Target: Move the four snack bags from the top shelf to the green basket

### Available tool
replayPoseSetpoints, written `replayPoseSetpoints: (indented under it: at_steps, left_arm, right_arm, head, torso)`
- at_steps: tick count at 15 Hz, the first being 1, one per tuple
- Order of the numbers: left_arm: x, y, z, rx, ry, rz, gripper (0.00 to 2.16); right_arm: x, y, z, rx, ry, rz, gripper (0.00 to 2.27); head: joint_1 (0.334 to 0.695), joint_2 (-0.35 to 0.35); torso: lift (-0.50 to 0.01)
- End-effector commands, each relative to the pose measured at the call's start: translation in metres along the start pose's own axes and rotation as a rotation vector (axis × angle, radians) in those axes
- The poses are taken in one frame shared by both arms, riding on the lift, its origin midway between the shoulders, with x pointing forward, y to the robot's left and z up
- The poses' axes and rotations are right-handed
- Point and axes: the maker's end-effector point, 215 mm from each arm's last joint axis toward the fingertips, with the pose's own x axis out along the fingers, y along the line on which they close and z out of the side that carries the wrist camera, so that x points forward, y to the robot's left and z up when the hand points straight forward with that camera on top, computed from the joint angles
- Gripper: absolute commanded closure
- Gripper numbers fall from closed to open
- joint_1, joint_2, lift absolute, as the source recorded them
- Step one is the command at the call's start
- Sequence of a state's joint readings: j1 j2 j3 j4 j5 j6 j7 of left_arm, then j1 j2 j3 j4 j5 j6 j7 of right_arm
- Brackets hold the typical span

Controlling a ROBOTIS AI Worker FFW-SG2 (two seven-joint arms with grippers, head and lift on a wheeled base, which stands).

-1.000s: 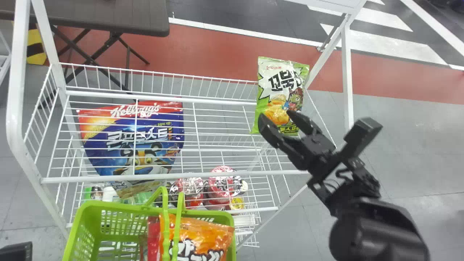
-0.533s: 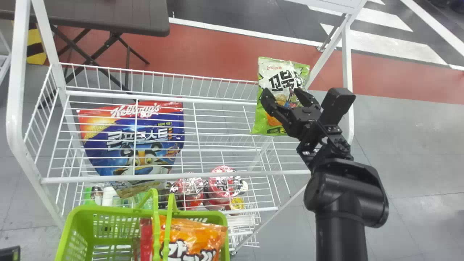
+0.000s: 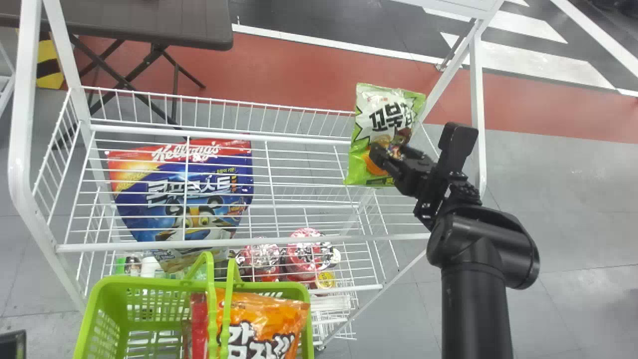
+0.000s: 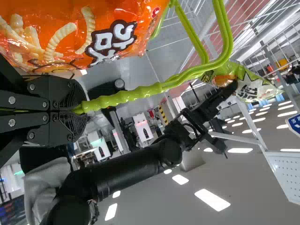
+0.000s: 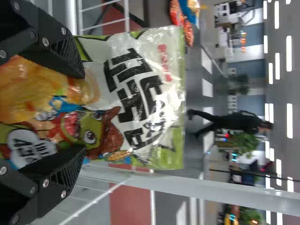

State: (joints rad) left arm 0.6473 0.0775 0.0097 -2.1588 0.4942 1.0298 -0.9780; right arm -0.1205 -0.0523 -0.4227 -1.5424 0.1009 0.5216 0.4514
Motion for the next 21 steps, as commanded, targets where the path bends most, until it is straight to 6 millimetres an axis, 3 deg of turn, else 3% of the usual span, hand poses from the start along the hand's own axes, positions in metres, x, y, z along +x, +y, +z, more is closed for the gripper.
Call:
replayPoseSetpoints:
  at_steps: [1, 5, 10, 12, 15, 16, 18, 20, 21]
  left_arm:
    - [-0.001, 0.002, 0.001, -0.001, 0.000, 0.005, 1.16]
    - [-0.001, 0.002, 0.000, -0.005, -0.001, 0.003, 1.16]
    - [0.000, 0.001, 0.001, 0.001, -0.001, 0.007, 1.16]
    - [-0.002, 0.002, 0.001, 0.002, 0.000, 0.012, 1.16]
    - [-0.005, 0.001, 0.005, 0.007, -0.008, 0.013, 1.16]
    - [-0.007, 0.000, 0.007, 0.010, -0.014, 0.014, 1.16]
    - [-0.006, -0.003, 0.008, 0.015, -0.010, 0.014, 1.16]
    - [-0.004, -0.007, 0.010, 0.025, -0.008, 0.013, 1.16]
    - [-0.002, -0.007, 0.009, 0.025, -0.006, 0.015, 1.16]
  right_arm:
    - [-0.002, 0.006, -0.013, 0.067, 0.042, 0.035, 2.24]
    - [-0.016, 0.012, -0.003, 0.116, 0.049, 0.053, 2.24]
    - [-0.068, 0.035, 0.011, 0.168, 0.070, 0.110, 2.24]
    - [-0.106, 0.054, 0.000, 0.260, 0.166, 0.170, 2.24]
    - [-0.185, 0.097, -0.040, 0.375, 0.375, 0.286, 2.24]
    - [-0.201, 0.101, -0.032, 0.376, 0.346, 0.310, 2.24]
    - [-0.238, 0.106, -0.041, 0.388, 0.347, 0.355, 2.24]
    - [-0.265, 0.108, -0.057, 0.417, 0.373, 0.386, 2.24]
    - [-0.278, 0.109, -0.075, 0.436, 0.413, 0.396, 2.24]
  head:
    - [0.695, -0.350]
    - [0.695, -0.350]
    - [0.695, -0.350]
    - [0.695, -0.350]
    - [0.695, -0.350]
    - [0.695, -0.350]
    - [0.695, -0.350]
    - [0.695, -0.350]
    - [0.695, -0.350]
  torso:
    - [0.000]
    - [0.000]
    - [0.000]
    - [0.000]
    - [0.000]
    - [0.000]
    - [0.000]
    - [0.000]
    - [0.000]
